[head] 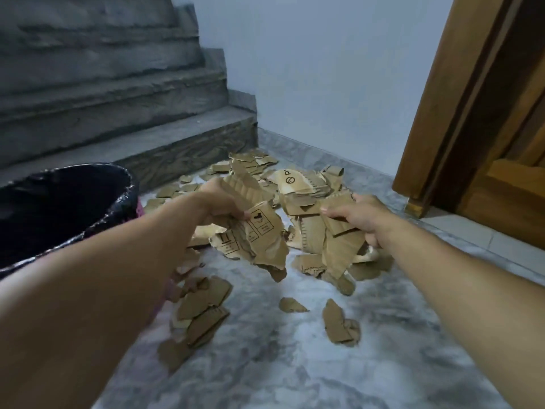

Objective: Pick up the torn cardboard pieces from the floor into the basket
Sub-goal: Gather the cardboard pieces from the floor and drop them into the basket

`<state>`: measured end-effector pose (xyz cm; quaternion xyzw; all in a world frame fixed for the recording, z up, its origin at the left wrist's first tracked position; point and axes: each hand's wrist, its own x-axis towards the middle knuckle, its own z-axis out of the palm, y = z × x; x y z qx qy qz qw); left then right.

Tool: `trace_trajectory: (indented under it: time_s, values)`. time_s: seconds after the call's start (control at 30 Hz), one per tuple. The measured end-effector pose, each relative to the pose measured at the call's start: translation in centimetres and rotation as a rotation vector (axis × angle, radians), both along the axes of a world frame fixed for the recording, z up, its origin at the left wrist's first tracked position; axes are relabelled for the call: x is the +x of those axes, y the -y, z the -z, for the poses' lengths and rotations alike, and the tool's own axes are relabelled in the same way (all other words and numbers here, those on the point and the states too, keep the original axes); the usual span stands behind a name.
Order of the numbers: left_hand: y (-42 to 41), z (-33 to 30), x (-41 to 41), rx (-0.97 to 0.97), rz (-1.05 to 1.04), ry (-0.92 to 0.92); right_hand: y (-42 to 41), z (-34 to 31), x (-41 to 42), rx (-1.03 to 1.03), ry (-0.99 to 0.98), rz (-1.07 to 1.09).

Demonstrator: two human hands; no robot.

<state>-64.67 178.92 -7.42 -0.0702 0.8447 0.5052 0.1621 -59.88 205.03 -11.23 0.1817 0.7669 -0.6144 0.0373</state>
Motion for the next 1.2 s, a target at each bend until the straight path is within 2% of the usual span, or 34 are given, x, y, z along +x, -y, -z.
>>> trace_trajectory:
  time_s: [0.13,0.27,0.37,0.57,0.67,0.8,0.97,1.13,1.2]
  values:
    - [5.7,-5.1,-1.8,-0.047,-0.067,-0.057,5.2,-5.3,-3.0,0.006,-0.033,-0.089]
    - [13.4,-11.0,-2.6,-0.006,-0.132,-0.057,11.4,-11.2,-5.6,0.018,-0.077,-0.194]
    - [19.0,-14.8,-1.7,0.009,-0.211,-0.109,16.7,-15.2,-6.9,0.1,-0.148,-0.286]
    - [28.5,-18.1,1.3,-0.032,-0.379,-0.108,27.8,-19.5,-8.0,0.177,-0.223,-0.452]
    - [32.4,-17.4,3.0,-0.11,-0.45,-0.102,33.4,-19.2,-7.8,0.122,-0.207,-0.515]
    - [35.8,-14.2,4.2,-0.159,-0.538,-0.058,39.7,-15.6,-7.8,0.103,-0.122,-0.578]
    - [37.4,-8.2,3.4,-0.153,-0.56,-0.045,43.6,-9.5,-8.3,0.263,-0.094,-0.585]
    - [36.6,-4.2,1.8,-0.429,-0.389,0.037,43.1,-6.4,-9.4,0.453,-0.084,-0.575]
    - [36.0,-3.8,0.7,-0.539,-0.379,-0.003,42.2,-6.1,-10.1,0.393,-0.118,-0.502]
